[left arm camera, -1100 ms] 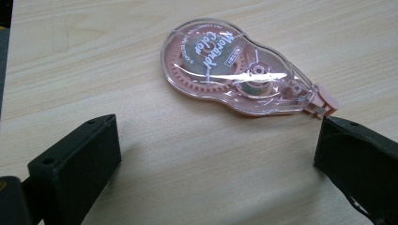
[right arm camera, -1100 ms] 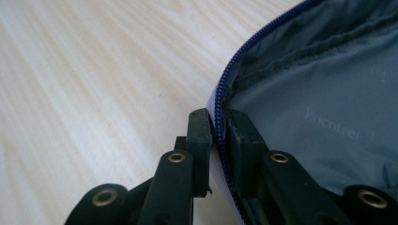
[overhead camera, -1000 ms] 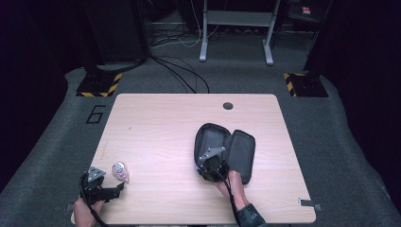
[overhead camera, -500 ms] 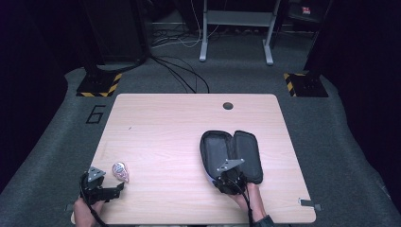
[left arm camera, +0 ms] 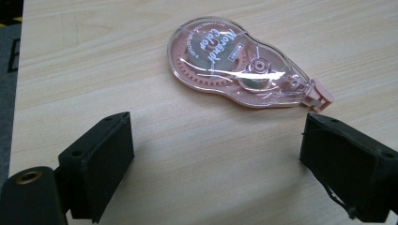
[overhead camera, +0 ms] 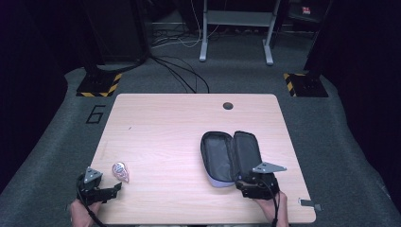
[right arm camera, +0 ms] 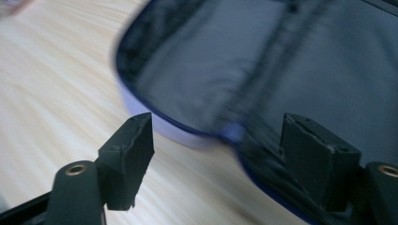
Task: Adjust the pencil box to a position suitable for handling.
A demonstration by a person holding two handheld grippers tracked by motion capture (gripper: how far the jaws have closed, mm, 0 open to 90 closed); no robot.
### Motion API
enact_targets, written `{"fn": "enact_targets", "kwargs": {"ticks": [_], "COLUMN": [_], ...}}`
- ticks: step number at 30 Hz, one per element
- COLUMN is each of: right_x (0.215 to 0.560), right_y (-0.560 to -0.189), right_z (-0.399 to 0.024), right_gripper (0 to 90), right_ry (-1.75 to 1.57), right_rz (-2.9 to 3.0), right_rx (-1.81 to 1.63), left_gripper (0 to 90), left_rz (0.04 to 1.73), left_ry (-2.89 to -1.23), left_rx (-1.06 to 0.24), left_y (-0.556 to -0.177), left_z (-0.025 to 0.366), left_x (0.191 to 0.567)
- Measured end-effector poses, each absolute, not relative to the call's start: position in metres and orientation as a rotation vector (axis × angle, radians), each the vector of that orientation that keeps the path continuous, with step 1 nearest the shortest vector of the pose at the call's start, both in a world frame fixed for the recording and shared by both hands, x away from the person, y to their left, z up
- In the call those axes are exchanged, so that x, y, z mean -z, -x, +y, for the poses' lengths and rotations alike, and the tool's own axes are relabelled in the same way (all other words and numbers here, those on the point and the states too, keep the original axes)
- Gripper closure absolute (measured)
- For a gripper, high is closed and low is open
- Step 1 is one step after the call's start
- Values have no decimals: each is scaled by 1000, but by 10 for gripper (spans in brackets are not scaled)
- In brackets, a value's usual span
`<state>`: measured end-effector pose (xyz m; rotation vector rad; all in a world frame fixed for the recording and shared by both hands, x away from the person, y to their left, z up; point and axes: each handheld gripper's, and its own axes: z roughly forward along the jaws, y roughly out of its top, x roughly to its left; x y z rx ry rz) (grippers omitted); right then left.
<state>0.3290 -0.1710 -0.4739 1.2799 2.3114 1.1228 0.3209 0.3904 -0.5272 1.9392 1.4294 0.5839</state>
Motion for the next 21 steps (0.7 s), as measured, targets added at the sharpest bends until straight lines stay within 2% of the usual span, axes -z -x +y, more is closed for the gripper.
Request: {"fn": "enact_targets", "kwargs": {"ticks": [3, 7, 9, 15, 21], "right_x": [479, 488, 494, 504, 504], "right_y": [-327, -327, -329, -342, -360], "right_z": [-192, -209, -214, -221, -226], "right_gripper": [249, 287, 379, 488, 498], "right_ry": [-1364, -1417, -1430, -1466, -1484], "right_rz": [2265, 2239, 2227, 2198, 2169], "right_rx": [-1089, -981, -960, -950, -961], "left_gripper": [87, 89, 89, 88, 84], "left_rz": [1437, 1427, 1429, 1405, 1367], "left_ry": [-1924, -1924, -1925, -1909, -1919], "left_rx": [-580, -579, -555, -526, -520], "left_y": [-320, -321, -322, -324, -327], "left_z": [390, 386, 384, 376, 366], "left_x": [524, 521, 520, 509, 495]}}
